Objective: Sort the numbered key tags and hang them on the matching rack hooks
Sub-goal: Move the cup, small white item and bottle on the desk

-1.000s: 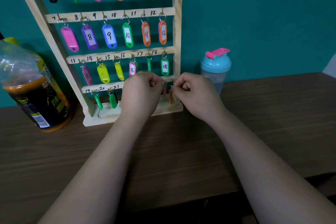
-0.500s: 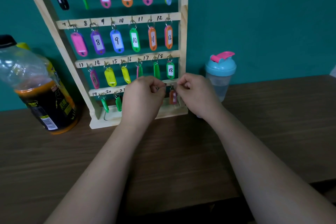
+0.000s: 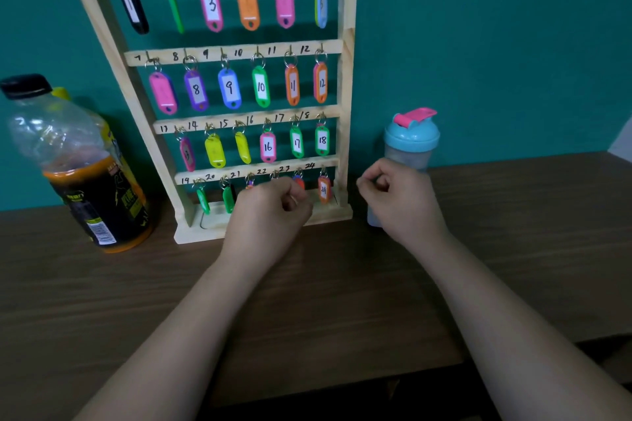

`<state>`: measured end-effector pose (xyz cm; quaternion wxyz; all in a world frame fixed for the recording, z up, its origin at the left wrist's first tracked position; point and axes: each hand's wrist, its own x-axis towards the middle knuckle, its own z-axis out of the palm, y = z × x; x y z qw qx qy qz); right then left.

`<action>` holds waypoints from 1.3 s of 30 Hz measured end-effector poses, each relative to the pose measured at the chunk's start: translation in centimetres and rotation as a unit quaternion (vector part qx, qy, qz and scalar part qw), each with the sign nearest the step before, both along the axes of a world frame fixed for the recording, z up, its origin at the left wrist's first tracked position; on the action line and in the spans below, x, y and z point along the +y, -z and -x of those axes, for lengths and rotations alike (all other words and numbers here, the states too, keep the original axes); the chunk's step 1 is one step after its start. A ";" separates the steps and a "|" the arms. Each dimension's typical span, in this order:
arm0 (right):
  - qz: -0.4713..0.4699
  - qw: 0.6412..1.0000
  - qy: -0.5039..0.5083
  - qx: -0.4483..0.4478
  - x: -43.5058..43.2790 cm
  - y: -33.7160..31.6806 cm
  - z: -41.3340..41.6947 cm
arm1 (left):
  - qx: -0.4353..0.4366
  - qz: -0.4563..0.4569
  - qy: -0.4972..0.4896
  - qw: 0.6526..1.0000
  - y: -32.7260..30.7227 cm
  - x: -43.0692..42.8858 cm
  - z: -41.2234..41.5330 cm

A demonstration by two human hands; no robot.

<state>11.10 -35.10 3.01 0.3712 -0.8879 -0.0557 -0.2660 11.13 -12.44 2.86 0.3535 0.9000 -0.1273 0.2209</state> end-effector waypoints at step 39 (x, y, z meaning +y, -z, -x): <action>-0.212 0.970 0.065 0.101 -6.7 2.0 0.3 | 0.063 -0.123 0.133 0.981 2.2 -10.2 0.6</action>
